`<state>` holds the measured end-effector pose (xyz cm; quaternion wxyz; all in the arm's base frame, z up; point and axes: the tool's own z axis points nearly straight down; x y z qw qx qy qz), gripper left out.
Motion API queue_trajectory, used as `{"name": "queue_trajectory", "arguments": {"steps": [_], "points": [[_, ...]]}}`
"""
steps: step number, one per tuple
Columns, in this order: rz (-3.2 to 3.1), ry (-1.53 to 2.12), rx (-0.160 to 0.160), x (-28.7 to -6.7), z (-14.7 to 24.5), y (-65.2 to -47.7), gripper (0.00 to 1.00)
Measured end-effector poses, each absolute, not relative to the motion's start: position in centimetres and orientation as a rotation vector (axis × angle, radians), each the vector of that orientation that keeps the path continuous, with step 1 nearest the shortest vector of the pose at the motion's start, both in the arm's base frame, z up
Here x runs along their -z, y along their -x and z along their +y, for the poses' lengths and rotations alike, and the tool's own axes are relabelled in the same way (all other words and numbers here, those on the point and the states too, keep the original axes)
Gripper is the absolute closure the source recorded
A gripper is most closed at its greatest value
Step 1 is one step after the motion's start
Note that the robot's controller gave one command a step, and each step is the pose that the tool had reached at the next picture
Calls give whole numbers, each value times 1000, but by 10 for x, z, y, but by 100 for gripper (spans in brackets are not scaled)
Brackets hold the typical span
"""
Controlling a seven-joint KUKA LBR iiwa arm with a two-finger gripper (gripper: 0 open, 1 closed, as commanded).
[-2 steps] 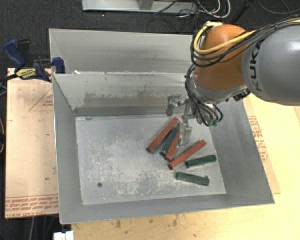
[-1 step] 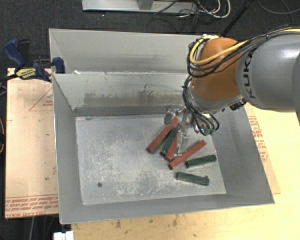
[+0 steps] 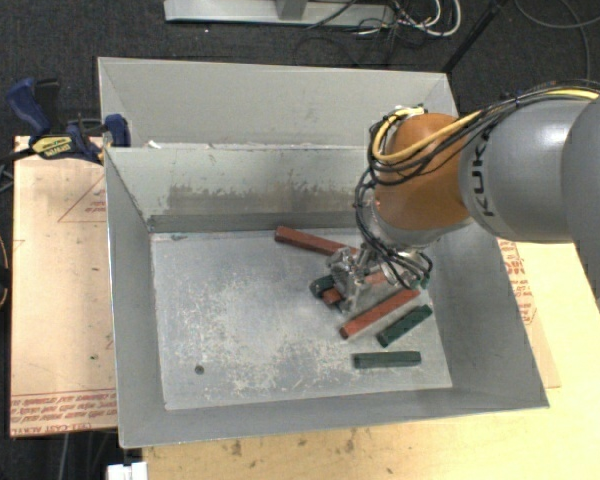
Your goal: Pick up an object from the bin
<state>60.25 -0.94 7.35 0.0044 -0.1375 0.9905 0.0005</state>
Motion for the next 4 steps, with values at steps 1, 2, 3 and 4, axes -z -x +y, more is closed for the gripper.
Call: {"name": "queue_trajectory", "arguments": {"steps": [1, 2, 3, 4], "points": [[3103, 430, -2, -73, -9, -602, 100], [3112, 432, -3, -95, -7, -552, 100], [3046, 773, -5, -96, -21, -547, 100], [3011, 880, -3, -95, -23, -552, 100]]}}
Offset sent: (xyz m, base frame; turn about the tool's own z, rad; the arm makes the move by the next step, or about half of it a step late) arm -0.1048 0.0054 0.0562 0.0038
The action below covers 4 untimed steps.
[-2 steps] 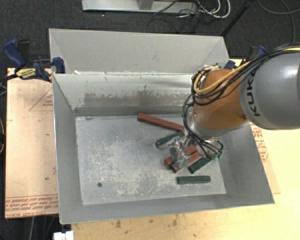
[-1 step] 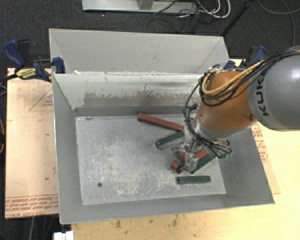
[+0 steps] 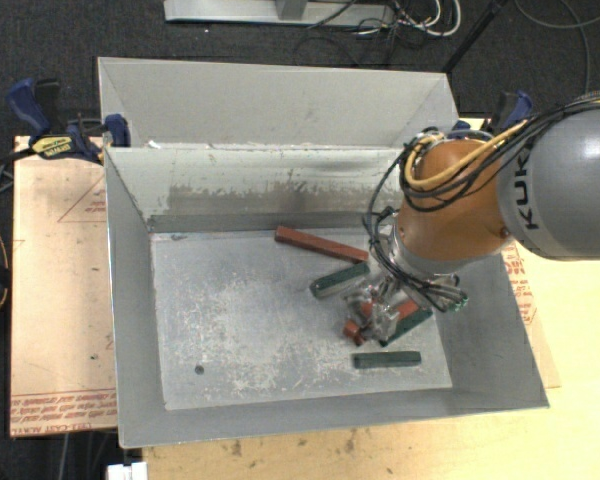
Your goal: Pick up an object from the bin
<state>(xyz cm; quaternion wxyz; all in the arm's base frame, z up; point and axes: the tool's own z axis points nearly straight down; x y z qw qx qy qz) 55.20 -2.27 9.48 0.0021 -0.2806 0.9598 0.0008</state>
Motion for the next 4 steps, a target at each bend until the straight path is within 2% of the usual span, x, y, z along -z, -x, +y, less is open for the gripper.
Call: {"name": "queue_trajectory", "arguments": {"steps": [1, 2, 3, 4], "points": [[2968, 1031, -4, -134, -20, -545, 100], [2996, 946, -4, -107, -48, -533, 0], [2995, 945, -3, -108, -48, -534, 0], [2855, 1310, -1, -84, -74, -543, 100]]}}
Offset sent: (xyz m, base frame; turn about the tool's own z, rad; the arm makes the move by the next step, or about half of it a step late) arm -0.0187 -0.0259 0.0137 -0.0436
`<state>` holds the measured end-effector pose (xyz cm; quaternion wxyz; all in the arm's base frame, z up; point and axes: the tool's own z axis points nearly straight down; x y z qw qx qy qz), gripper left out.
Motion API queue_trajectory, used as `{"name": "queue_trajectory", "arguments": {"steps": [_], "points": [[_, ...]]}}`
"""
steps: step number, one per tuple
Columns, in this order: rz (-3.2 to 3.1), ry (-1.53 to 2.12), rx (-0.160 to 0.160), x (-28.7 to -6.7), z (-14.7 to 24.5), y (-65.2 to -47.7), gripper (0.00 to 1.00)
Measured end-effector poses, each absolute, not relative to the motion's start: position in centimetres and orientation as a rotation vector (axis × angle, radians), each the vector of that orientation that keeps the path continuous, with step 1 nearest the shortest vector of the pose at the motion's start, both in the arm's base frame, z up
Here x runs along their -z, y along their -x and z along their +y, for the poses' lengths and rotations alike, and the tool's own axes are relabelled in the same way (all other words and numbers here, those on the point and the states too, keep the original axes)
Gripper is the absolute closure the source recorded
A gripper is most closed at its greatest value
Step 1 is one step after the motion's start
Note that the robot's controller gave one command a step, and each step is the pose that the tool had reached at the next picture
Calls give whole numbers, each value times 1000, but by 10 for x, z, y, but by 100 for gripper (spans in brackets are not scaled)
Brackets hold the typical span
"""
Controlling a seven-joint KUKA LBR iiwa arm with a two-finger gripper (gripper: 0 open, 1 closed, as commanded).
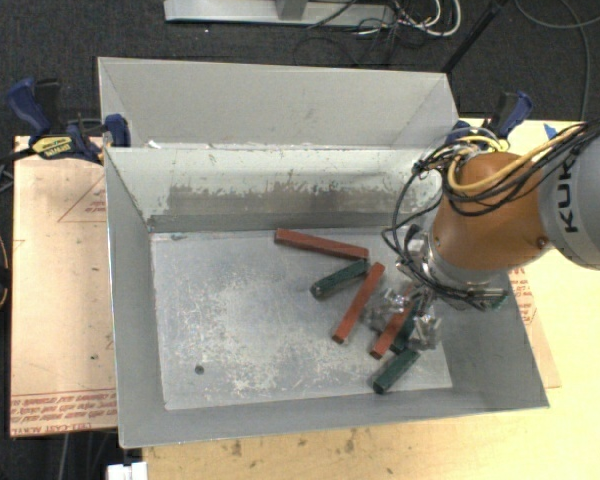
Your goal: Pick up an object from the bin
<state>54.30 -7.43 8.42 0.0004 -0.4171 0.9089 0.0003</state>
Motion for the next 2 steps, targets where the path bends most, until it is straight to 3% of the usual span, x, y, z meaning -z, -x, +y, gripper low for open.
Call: {"name": "queue_trajectory", "arguments": {"steps": [1, 2], "points": [[2854, 1310, -1, -84, -74, -543, 100], [2801, 1413, -1, -229, -77, -589, 100]]}}
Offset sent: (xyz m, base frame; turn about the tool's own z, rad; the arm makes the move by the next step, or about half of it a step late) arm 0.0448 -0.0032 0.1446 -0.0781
